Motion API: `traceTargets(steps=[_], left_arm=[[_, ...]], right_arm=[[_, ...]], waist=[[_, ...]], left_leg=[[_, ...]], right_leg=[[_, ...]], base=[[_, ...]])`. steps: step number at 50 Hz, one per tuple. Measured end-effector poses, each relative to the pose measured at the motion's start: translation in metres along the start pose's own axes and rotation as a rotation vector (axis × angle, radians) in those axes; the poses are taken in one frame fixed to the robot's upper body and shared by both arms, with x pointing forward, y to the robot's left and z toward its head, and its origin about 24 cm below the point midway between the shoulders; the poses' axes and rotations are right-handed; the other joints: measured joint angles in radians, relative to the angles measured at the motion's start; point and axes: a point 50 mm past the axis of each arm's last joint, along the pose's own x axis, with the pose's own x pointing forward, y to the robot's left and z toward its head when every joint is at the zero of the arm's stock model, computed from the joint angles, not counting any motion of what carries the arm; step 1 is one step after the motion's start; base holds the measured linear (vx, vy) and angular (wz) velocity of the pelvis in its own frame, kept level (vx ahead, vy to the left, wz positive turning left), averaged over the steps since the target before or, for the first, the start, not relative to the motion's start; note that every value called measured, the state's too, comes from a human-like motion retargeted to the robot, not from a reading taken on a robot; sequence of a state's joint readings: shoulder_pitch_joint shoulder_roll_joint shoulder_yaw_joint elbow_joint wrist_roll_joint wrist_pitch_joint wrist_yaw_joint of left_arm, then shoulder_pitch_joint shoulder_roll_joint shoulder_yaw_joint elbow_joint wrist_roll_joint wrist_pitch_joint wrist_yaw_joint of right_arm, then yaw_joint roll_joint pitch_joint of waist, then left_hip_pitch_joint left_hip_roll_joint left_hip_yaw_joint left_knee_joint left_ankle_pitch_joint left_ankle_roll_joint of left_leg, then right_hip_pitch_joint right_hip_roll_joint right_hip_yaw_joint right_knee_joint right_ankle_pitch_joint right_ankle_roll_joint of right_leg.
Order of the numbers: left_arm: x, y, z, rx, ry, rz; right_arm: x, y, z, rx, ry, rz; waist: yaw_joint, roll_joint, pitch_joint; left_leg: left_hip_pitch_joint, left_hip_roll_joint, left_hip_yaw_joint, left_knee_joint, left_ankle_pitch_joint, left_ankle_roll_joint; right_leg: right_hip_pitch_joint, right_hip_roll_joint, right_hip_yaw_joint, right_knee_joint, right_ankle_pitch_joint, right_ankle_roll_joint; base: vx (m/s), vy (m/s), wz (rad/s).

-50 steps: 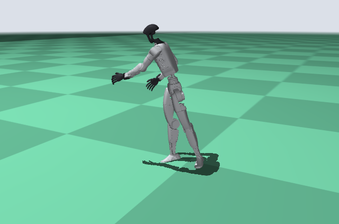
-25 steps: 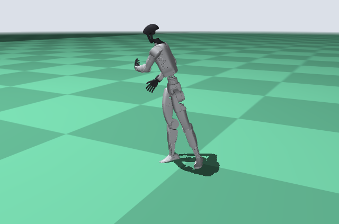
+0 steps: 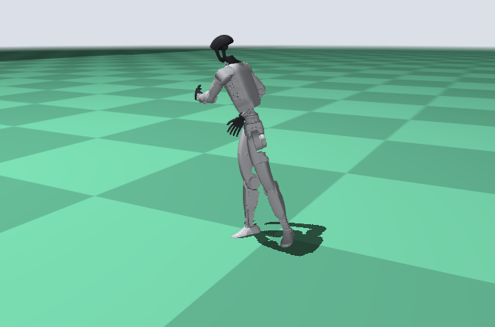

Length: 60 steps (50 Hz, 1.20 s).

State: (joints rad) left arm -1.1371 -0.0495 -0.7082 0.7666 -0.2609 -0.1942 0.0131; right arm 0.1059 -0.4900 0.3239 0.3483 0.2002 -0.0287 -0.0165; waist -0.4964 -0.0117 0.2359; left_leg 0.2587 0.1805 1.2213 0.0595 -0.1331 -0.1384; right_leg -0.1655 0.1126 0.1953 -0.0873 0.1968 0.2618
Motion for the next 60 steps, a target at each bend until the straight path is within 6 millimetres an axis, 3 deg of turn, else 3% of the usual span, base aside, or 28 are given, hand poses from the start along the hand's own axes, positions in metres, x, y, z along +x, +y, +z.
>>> traceTargets(steps=[3,6,8,10,15,18,20,22,26,30,33,35,37,41,44,48,50,52,60], left_arm=[[0.001,-0.026,0.005,-0.14,-0.021,-0.165],[-0.001,-0.017,-0.002,-0.151,0.005,-0.151],[-0.005,0.008,-0.011,-0.085,0.044,-0.041],[-0.013,0.046,-0.02,0.03,0.097,0.142],[-0.049,0.136,-0.035,0.315,0.265,0.733],[-0.061,0.158,-0.03,0.375,0.288,0.989],[-0.058,0.156,-0.022,0.381,0.244,1.031],[-0.045,0.141,-0.011,0.352,0.159,0.943],[-0.013,0.087,0.011,0.201,-0.011,0.525],[0.002,0.032,0.028,0.018,-0.107,0.061],[0.003,0.013,0.034,-0.049,-0.128,-0.128],[0.003,0.018,0.035,-0.026,-0.125,-0.134],[0.001,0.039,0.032,0.052,-0.102,-0.016],[-0.011,0.106,0.024,0.24,-0.015,0.421],[-0.033,0.154,0.021,0.303,0.054,0.822],[-0.066,0.189,0.018,0.277,0.091,1.193],[-0.077,0.192,0.015,0.264,0.063,1.237],[-0.086,0.183,0.008,0.252,0.013,1.165],[-0.13,0.114,-0.036,0.075,-0.041,0.527]], right_arm=[[0.003,0.005,0.006,-0.016,-0.011,0.066],[0.006,0.005,0.015,-0.039,-0.046,0.077],[0.007,0.003,0.021,-0.059,-0.077,0.057],[0.008,-0.002,0.029,-0.085,-0.114,0.021],[0.006,-0.016,0.035,-0.112,-0.158,-0.126],[0.002,-0.024,0.03,-0.099,-0.15,-0.212],[0.0,-0.027,0.025,-0.085,-0.132,-0.243],[-0.002,-0.027,0.018,-0.065,-0.103,-0.241],[0.0,-0.019,0.007,-0.039,-0.038,-0.138],[0.006,-0.008,0.009,-0.069,-0.019,0.029],[0.01,-0.006,0.02,-0.11,-0.042,0.099],[0.012,-0.007,0.028,-0.134,-0.072,0.102],[0.014,-0.01,0.037,-0.153,-0.112,0.068],[0.014,-0.019,0.052,-0.157,-0.193,-0.051],[0.013,-0.026,0.06,-0.132,-0.235,-0.152],[0.011,-0.031,0.068,-0.095,-0.273,-0.232],[0.011,-0.032,0.072,-0.084,-0.29,-0.239],[0.012,-0.031,0.074,-0.071,-0.301,-0.224],[0.014,-0.015,0.072,-0.124,-0.293,-0.057]], waist=[[-0.01,-0.007,-0.002],[-0.008,-0.011,-0.006],[-0.002,-0.012,-0.009],[0.004,-0.01,-0.009],[0.029,-0.002,-0.007],[0.049,0.006,-0.001],[0.06,0.012,0.004],[0.07,0.017,0.007],[0.076,0.017,0.009],[0.07,0.007,0.008],[0.069,-0.002,0.009],[0.072,-0.009,0.008],[0.078,-0.015,0.006],[0.096,-0.025,0.004],[0.119,-0.028,0.003],[0.159,-0.029,0.002],[0.177,-0.024,0.001],[0.194,-0.021,-0.004],[0.258,-0.031,-0.039]], left_leg=[[-0.001,-0.001,-0.003,0.003,-0.004,0.0],[0.001,-0.003,0.004,0.009,-0.007,0.004],[0.005,-0.004,0.012,0.015,-0.008,0.008],[0.006,-0.005,0.022,0.022,-0.009,0.012],[0.013,-0.007,0.036,0.029,-0.007,0.015],[0.012,-0.005,0.025,0.027,-0.004,0.01],[0.008,-0.002,0.009,0.023,-0.001,0.005],[-0.001,0.002,-0.016,0.018,0.001,-0.002],[-0.026,0.01,-0.08,0.004,0.008,-0.018],[-0.052,0.011,-0.14,-0.013,0.015,-0.037],[-0.064,0.006,-0.168,-0.025,0.018,-0.047],[-0.069,0.001,-0.179,-0.029,0.019,-0.05],[-0.073,-0.004,-0.184,-0.029,0.019,-0.049],[-0.076,-0.01,-0.184,-0.018,0.017,-0.043],[-0.077,-0.011,-0.182,-0.004,0.015,-0.038],[-0.076,-0.009,-0.189,0.01,0.014,-0.034],[-0.082,-0.007,-0.203,0.017,0.013,-0.032],[-0.09,-0.004,-0.224,0.022,0.013,-0.031],[-0.149,0.001,-0.353,0.022,0.017,-0.042]], right_leg=[[0.001,-0.005,-0.004,0.0,-0.005,0.0],[0.002,-0.006,0.002,0.0,-0.005,0.0],[0.002,-0.005,0.01,0.0,-0.003,0.0],[0.001,-0.004,0.019,0.0,0.001,0.0],[0.003,0.0,0.034,0.0,0.009,0.0],[0.006,-0.001,0.024,0.0,0.01,0.0],[0.008,-0.004,0.007,0.0,0.01,0.0],[0.009,-0.01,-0.019,0.0,0.008,0.0],[0.01,-0.025,-0.083,0.0,0.001,0.0],[0.007,-0.044,-0.141,0.0,-0.006,0.0],[0.006,-0.057,-0.166,0.0,-0.009,0.0],[0.005,-0.066,-0.175,0.0,-0.01,0.0],[0.003,-0.073,-0.178,0.0,-0.01,0.0],[0.002,-0.083,-0.178,0.0,-0.006,0.0],[0.004,-0.088,-0.178,0.0,-0.002,0.0],[0.012,-0.093,-0.186,0.0,0.002,0.0],[0.015,-0.098,-0.199,0.0,0.002,0.0],[0.019,-0.104,-0.218,0.0,0.001,0.0],[0.012,-0.143,-0.331,0.035,-0.033,0.0]], base=[[0.0,0.0,0.0],[-0.01,0.0,-0.06],[-0.03,-0.02,-0.26],[-0.03,-0.03,-0.28],[-0.02,-0.02,-0.14],[-0.01,-0.01,0.16],[-0.02,-0.01,0.46],[-0.02,0.0,0.68],[-0.03,0.01,0.87],[-0.05,0.04,0.81],[-0.06,0.06,0.51],[-0.07,0.06,0.28],[-0.08,0.05,0.12],[-0.08,0.03,-0.03],[-0.07,0.0,-0.06],[-0.05,0.0,0.07],[-0.05,0.01,0.34],[-0.04,0.01,0.52],[-0.04,0.04,0.83]])
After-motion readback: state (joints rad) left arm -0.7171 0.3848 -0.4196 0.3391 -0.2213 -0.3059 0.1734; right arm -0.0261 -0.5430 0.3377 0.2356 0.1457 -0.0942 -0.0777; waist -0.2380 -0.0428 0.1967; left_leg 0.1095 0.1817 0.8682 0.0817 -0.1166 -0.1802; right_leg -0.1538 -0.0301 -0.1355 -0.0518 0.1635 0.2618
